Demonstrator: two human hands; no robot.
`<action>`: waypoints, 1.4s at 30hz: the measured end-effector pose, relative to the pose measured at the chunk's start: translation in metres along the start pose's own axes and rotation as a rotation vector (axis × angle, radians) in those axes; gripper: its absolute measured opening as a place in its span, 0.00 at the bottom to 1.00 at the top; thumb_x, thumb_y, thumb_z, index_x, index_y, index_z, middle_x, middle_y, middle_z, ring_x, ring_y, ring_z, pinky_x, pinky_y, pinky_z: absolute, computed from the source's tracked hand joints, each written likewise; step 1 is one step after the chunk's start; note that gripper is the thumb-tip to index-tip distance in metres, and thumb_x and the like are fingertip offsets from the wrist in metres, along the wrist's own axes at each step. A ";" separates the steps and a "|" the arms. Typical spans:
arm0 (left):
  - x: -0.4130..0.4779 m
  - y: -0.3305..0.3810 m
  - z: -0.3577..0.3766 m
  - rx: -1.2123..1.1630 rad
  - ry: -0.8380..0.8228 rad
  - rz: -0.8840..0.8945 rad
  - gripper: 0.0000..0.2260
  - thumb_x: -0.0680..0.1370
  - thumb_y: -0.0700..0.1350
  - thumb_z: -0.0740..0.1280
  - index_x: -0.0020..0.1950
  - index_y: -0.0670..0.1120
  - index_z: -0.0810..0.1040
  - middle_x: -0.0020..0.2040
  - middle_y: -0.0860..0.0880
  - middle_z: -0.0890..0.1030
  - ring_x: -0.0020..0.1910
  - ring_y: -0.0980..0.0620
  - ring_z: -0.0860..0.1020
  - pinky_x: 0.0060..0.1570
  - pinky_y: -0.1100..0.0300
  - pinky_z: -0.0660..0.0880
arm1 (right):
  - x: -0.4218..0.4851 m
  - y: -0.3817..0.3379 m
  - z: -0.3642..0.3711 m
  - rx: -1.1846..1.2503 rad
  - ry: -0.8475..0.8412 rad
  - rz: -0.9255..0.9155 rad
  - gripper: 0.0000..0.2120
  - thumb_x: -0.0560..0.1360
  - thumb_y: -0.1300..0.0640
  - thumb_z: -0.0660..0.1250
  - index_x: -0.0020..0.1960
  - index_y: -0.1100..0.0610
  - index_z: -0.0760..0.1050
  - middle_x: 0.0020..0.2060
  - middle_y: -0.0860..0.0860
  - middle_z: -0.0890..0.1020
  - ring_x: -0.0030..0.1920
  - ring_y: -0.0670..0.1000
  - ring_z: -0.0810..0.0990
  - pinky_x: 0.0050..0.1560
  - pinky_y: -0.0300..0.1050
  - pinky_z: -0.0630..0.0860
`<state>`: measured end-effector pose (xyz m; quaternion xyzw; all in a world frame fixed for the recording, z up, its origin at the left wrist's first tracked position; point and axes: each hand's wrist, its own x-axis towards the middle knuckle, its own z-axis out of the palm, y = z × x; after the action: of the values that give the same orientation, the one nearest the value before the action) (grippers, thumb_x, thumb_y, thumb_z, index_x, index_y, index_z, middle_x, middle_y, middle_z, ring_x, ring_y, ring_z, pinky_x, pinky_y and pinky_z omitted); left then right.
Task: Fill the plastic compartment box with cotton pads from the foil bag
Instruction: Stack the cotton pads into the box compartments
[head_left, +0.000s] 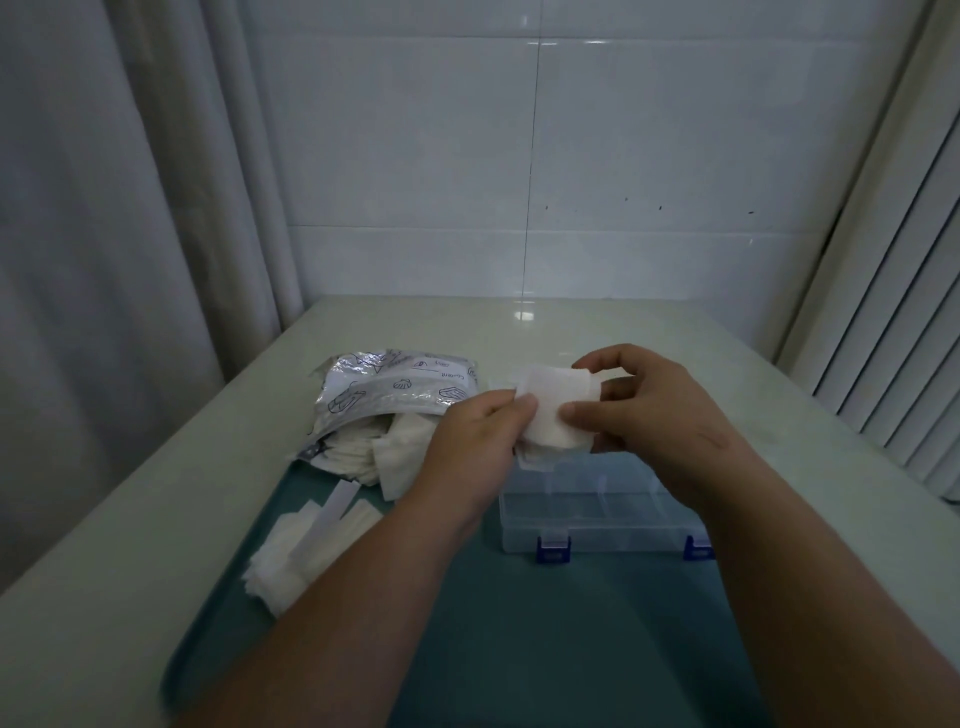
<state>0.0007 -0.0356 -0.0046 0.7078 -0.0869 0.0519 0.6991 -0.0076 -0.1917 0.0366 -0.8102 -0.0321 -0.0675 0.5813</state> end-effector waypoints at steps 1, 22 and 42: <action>-0.001 0.001 0.000 0.004 0.010 -0.002 0.13 0.74 0.51 0.65 0.45 0.42 0.83 0.47 0.40 0.84 0.53 0.38 0.80 0.57 0.38 0.76 | 0.000 0.000 0.000 -0.004 -0.011 0.004 0.18 0.69 0.62 0.75 0.56 0.54 0.75 0.47 0.55 0.82 0.46 0.55 0.83 0.44 0.49 0.84; 0.000 0.002 -0.003 -0.024 0.045 -0.036 0.07 0.79 0.45 0.67 0.46 0.45 0.84 0.44 0.47 0.86 0.47 0.48 0.84 0.51 0.52 0.78 | -0.002 0.003 0.010 -0.066 0.093 -0.189 0.06 0.71 0.61 0.73 0.43 0.55 0.76 0.50 0.47 0.79 0.44 0.52 0.83 0.37 0.42 0.83; 0.000 0.004 -0.003 -0.131 -0.024 -0.045 0.08 0.72 0.47 0.69 0.44 0.45 0.85 0.44 0.45 0.86 0.47 0.47 0.83 0.54 0.47 0.77 | -0.001 0.005 0.014 -0.032 0.085 -0.089 0.06 0.74 0.57 0.69 0.44 0.60 0.76 0.45 0.52 0.82 0.46 0.52 0.82 0.41 0.44 0.83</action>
<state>0.0002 -0.0329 -0.0004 0.6628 -0.0825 0.0221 0.7439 -0.0064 -0.1801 0.0273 -0.8136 -0.0421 -0.1281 0.5656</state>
